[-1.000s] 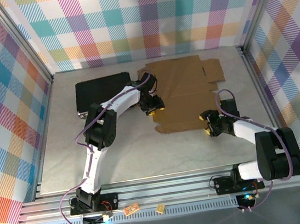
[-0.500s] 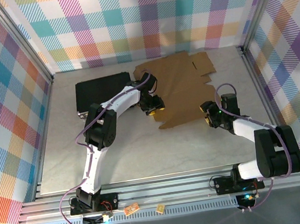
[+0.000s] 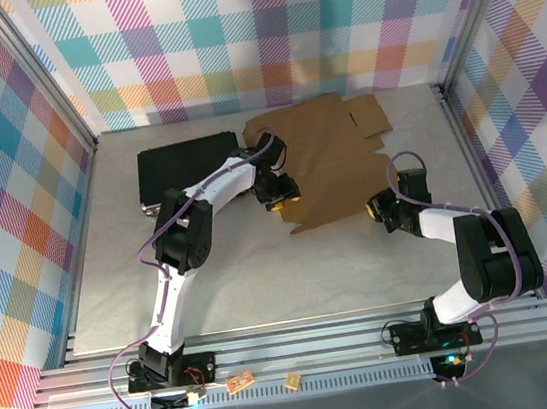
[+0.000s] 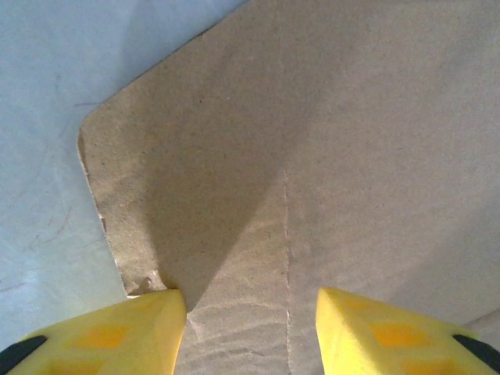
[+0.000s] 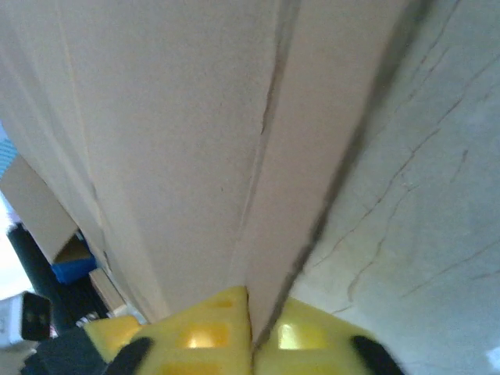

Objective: Fold the paper box

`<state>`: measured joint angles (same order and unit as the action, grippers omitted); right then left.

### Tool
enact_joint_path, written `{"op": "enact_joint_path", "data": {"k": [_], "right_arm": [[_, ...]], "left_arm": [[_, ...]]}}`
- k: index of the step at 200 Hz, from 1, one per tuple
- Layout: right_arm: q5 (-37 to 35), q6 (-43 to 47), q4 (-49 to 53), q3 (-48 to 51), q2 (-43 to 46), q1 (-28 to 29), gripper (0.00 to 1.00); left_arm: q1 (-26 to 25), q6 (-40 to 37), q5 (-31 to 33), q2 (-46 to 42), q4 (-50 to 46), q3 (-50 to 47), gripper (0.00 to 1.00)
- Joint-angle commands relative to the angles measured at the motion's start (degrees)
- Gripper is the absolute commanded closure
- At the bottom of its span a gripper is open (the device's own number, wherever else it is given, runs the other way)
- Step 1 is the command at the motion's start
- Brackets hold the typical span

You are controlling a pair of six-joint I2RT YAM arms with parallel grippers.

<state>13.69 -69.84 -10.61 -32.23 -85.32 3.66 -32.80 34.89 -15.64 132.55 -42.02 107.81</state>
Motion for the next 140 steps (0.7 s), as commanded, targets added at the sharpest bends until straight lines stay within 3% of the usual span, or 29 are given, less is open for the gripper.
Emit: {"op": "enact_joint_path", "data": {"k": [1, 35, 68, 104, 140], "right_arm": [[-5.8, 0.3, 7.2, -4.7, 5.6, 1.0, 1.00], [-12.8, 3.6, 25.6, -14.8, 15.0, 1.1, 1.00], [-13.9, 13.1, 37.9, -29.5, 15.1, 1.1, 1.00], [-12.8, 22.2, 49.4, -47.2, 10.8, 1.8, 1.00], [-9.6, 27.5, 54.6, -57.8, 7.9, 2.5, 1.00]], "left_arm": [[0.1, 0.1, 0.1, -2.0, -4.7, -0.9, 0.48], [-0.1, 2.5, 2.5, -11.4, -4.9, 4.1, 0.36], [-0.7, -0.1, 2.5, -16.8, -6.5, 12.9, 0.35], [-5.3, -16.5, 6.7, -22.9, -6.0, 16.9, 0.33], [-11.0, -34.5, 8.7, -27.4, -2.4, 13.1, 0.23]]}}
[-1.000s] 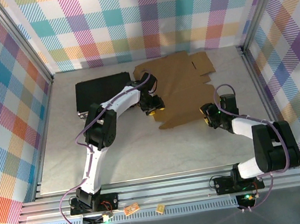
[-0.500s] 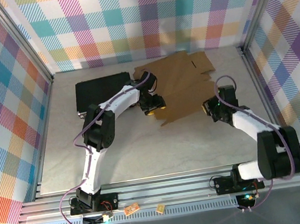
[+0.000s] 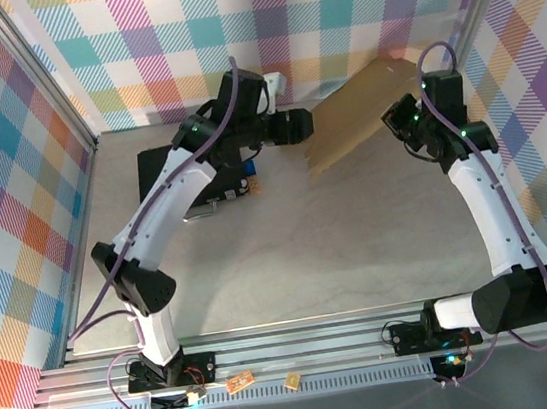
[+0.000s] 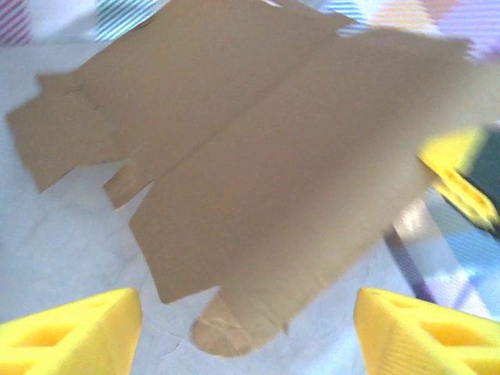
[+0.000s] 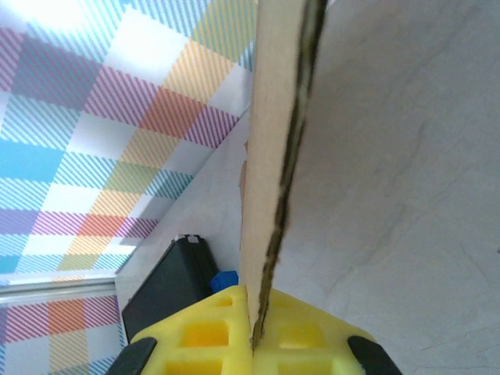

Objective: Fold the paper box

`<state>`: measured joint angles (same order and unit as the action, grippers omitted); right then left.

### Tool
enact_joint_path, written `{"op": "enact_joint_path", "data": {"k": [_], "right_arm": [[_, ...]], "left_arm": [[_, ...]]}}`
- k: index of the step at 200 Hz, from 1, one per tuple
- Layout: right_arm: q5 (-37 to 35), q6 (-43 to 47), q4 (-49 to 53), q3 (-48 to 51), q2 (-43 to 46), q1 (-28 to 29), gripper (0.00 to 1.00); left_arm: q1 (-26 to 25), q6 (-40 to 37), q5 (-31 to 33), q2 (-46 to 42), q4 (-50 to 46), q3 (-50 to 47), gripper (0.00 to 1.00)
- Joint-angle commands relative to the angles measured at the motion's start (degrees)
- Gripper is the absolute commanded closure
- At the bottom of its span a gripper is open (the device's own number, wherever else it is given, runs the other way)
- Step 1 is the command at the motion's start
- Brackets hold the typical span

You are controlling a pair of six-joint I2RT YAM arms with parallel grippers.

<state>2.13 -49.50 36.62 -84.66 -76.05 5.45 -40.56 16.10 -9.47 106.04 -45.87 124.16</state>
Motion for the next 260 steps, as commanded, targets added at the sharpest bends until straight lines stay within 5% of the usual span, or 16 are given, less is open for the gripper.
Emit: {"op": "enact_joint_path", "data": {"k": [1, 44, 80, 135, 159, 179, 202, 230, 260], "right_arm": [[2.1, 7.3, 7.5, -5.5, -1.5, 0.8, 1.00], [5.6, 9.0, 10.9, -11.4, -3.0, 2.4, 1.00], [8.1, 9.0, 12.5, -13.7, -3.5, 3.1, 1.00], [10.7, 8.2, 13.7, -15.2, -2.5, 3.6, 1.00], [11.4, 7.6, 14.1, -15.5, -2.1, 3.6, 1.00], [12.1, 6.6, 14.2, -16.6, -2.2, 3.6, 1.00], [11.6, 6.5, 15.7, -20.6, -3.3, 3.6, 0.98], [8.2, 6.1, 18.7, -29.7, -4.6, 1.3, 0.45], [6.9, 1.2, 24.4, -41.0, -8.0, -6.3, 0.33]], "left_arm": [[-3.4, -16.1, 2.8, -1.1, 1.7, -3.5, 0.23], [-15.1, -39.4, 20.0, -4.6, 16.2, -14.6, 0.12], [-16.9, -41.9, 24.6, 0.9, 16.3, -9.3, 0.06], [-18.2, -43.4, 37.8, 8.2, 17.7, -3.3, 0.10], [-18.5, -43.6, 37.9, 9.5, 17.9, -2.5, 0.28], [-19.4, -44.1, 37.9, 9.8, 18.1, -2.1, 0.76], [-20.5, -45.3, 40.7, 9.6, 19.6, -1.5, 1.00], [-20.4, -46.3, 44.0, 7.3, 21.0, -0.3, 1.00], [-18.8, -43.0, 41.7, 3.2, 20.1, 1.2, 1.00]]}}
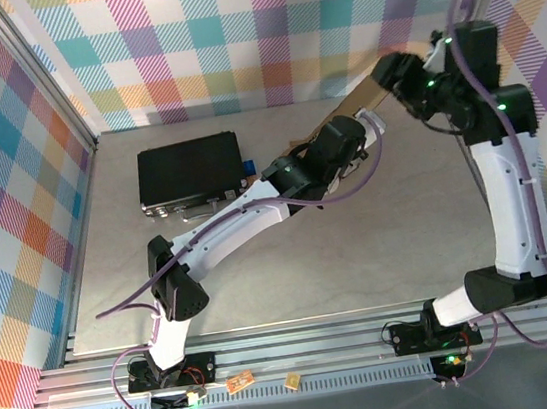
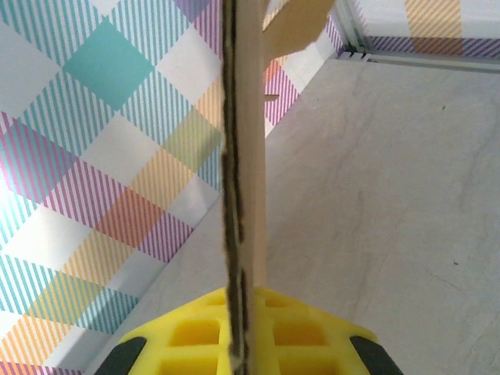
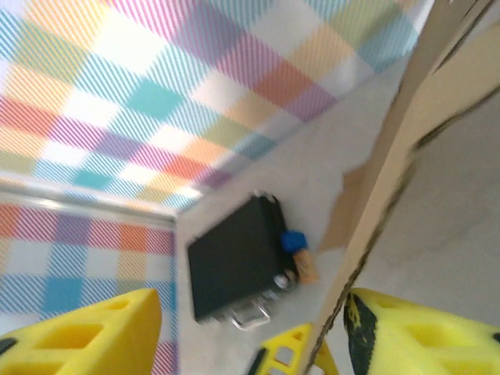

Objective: Fold the paper box

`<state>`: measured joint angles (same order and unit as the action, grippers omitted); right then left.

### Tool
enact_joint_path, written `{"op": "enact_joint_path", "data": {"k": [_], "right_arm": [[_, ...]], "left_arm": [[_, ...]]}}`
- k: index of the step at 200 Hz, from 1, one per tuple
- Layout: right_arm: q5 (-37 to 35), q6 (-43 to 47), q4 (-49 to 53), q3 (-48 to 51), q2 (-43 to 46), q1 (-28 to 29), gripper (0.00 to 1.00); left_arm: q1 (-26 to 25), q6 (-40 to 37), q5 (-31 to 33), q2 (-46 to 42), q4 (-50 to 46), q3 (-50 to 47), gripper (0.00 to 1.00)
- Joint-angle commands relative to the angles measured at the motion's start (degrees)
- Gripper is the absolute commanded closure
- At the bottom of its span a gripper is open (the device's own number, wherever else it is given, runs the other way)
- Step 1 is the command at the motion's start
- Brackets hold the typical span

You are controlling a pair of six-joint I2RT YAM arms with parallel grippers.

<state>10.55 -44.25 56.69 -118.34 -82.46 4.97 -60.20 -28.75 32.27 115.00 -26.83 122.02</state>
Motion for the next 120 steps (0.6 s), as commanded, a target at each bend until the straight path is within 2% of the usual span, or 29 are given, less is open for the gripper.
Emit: {"op": "enact_joint_path", "data": {"k": [1, 29, 46, 70, 95, 120], "right_arm": [[-1.4, -4.3, 4.4, -7.4, -1.7, -6.2, 0.33], [4.4, -10.4, 4.2, -7.2, -3.7, -15.3, 0.33], [8.7, -11.2, 0.4, -4.0, -4.6, -17.9, 0.34], [12.8, -8.5, -4.8, 1.5, -5.1, -18.3, 0.35], [18.2, -5.8, -15.5, 14.8, -2.4, -18.4, 0.33], [22.7, -4.0, -23.4, 25.6, -0.6, -18.3, 0.32]], "left_arm": [[1.0, 2.0, -0.2, -6.0, 1.0, 3.4, 1.00], [3.2, 8.7, -5.9, -9.4, -4.2, 6.8, 1.00], [4.8, 12.4, -9.4, -11.4, -6.9, 8.2, 1.00], [6.9, 17.1, -14.9, -15.0, -8.8, 8.6, 1.00], [9.6, 23.9, -19.1, -18.5, -11.7, 8.9, 1.00], [17.4, 37.1, -26.5, -22.0, -15.9, 6.1, 1.00]]}}
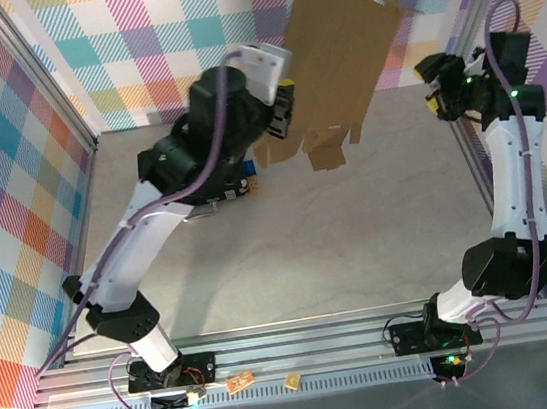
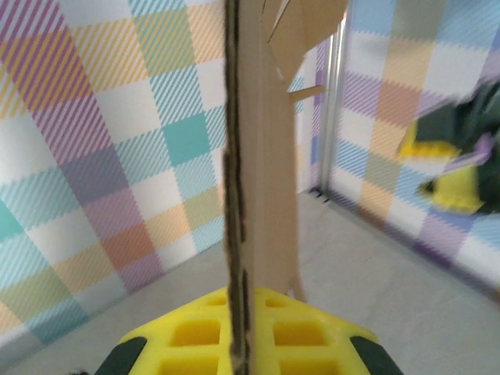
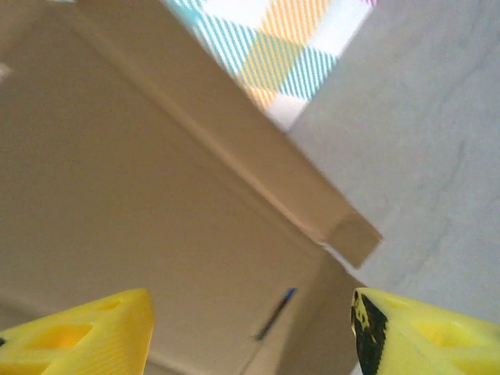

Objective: Fold the paper box

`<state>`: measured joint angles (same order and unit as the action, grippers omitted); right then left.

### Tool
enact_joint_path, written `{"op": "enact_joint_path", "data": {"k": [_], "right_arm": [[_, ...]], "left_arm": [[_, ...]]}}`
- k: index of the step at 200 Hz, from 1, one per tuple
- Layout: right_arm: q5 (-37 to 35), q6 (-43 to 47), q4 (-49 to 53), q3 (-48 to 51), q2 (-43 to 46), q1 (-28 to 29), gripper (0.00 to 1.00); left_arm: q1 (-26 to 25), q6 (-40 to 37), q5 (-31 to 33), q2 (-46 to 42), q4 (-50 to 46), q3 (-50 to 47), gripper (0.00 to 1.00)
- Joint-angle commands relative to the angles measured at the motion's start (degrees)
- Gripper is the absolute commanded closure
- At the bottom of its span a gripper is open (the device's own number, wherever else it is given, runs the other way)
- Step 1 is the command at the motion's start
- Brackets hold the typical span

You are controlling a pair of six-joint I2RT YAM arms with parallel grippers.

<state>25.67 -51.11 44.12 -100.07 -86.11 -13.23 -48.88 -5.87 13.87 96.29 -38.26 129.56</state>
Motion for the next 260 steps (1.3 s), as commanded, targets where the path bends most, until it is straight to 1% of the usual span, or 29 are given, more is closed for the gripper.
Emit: {"op": "enact_joint_path", "data": {"k": [1, 11, 21, 34, 39, 56, 66, 80, 100, 113, 138, 161, 175, 187, 210, 235, 260], "right_arm": [[7.7, 2.9, -11.1, 7.8, 3.0, -0.1, 0.32], [9.6, 2.4, -13.6, 11.4, 3.0, 0.0, 0.32], [10.8, 2.5, -14.9, 13.8, 2.4, 0.6, 0.33], [11.4, 4.6, -14.7, 15.2, 1.1, 2.3, 0.33], [11.2, 5.8, -14.0, 15.4, 0.5, 3.2, 0.33], [11.2, 8.8, -11.9, 15.4, -2.1, 6.2, 0.33], [11.2, 9.9, -11.3, 15.3, -3.6, 8.2, 0.33], [11.6, 10.9, -11.3, 15.4, -6.0, 11.6, 0.34], [12.3, 12.0, -12.6, 14.2, -10.0, 16.4, 0.34], [13.5, 12.8, -14.0, 12.7, -13.7, 19.8, 0.34], [15.2, 15.6, -15.3, 9.3, -21.8, 24.7, 0.34], [15.3, 19.1, -14.5, 6.5, -28.0, 28.5, 0.34], [15.2, 20.2, -15.0, 6.5, -30.9, 30.3, 0.34], [14.9, 20.5, -16.3, 7.5, -32.6, 31.5, 0.34], [17.4, 20.0, -19.9, 8.6, -35.0, 33.6, 0.34], [20.8, 19.8, -21.7, 6.3, -37.9, 36.5, 0.36], [21.0, 20.2, -20.6, 3.6, -40.8, 38.5, 0.38]], "left_arm": [[6.5, 14.8, -8.3, -3.5, -4.7, -1.5, 1.00], [9.9, 18.6, -10.2, -5.2, -6.3, -5.0, 1.00], [12.7, 21.3, -10.4, -7.1, -7.5, -9.4, 1.00], [16.5, 24.1, -11.0, -9.0, -9.3, -15.0, 1.00], [17.4, 24.5, -10.4, -9.5, -10.4, -17.0, 1.00], [19.4, 24.8, -4.4, -10.4, -16.5, -21.3, 1.00], [19.8, 24.8, 1.8, -10.3, -21.0, -22.8, 1.00], [19.9, 23.9, 8.2, -10.6, -24.6, -26.1, 1.00], [20.5, 23.3, 15.5, -11.7, -25.8, -33.1, 1.00], [21.2, 22.7, 18.0, -12.9, -24.6, -38.0, 1.00], [23.7, 22.8, 18.0, -14.5, -22.1, -43.5, 1.00], [26.2, 22.8, 16.8, -14.6, -20.5, -45.1, 1.00], [27.4, 22.8, 15.6, -14.1, -20.3, -45.2, 1.00], [28.1, 22.7, 14.6, -13.9, -19.8, -45.4, 1.00], [28.7, 22.1, 13.4, -13.6, -19.5, -45.6, 1.00], [29.0, 21.6, 13.0, -13.5, -19.5, -45.9, 1.00], [29.4, 21.0, 12.4, -13.7, -19.4, -46.0, 1.00]]}}
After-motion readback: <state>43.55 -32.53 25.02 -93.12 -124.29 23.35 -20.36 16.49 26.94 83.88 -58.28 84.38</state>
